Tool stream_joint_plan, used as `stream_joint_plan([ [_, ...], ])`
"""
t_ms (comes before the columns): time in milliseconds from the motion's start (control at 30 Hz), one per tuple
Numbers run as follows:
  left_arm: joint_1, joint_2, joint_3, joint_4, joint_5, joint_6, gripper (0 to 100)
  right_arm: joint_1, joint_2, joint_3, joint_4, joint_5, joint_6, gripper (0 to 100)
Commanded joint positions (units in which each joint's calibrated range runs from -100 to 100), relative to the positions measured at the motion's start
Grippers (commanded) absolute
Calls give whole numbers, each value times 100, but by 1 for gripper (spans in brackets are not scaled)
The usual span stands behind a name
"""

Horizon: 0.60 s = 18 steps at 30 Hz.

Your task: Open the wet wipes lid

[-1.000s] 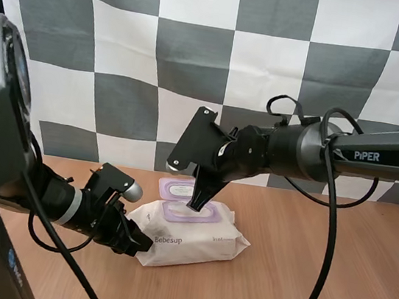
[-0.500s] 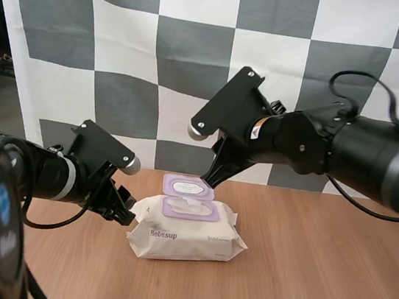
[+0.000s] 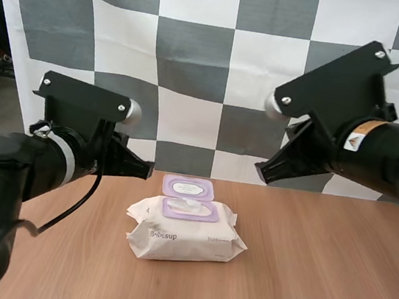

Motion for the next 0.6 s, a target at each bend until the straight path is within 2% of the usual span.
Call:
stream_joint_plan([
  [0, 0, -3117, -1, -173, -68, -1200, 0, -79, -729, 21, 85, 526, 328, 0],
  [200, 0, -3490, -1, -61, -236, -2560, 0, -206, -1229, 353, 127, 1065, 761, 0],
  [367, 17, -3410, 14, -61, -474, -2946, 0, -281, -949, 436, 198, 155, 836, 0],
  [433, 17, -3342, 14, -151, -1116, -3011, 0, -321, -695, 436, 123, -367, 666, 0],
  [500, 17, -3195, 14, -195, -2255, -3032, 0, -335, -466, 436, -116, -790, 241, 0],
  [567, 17, -3052, 14, 126, -3308, -3082, 0, -335, -292, 436, -467, -1074, -79, 0],
])
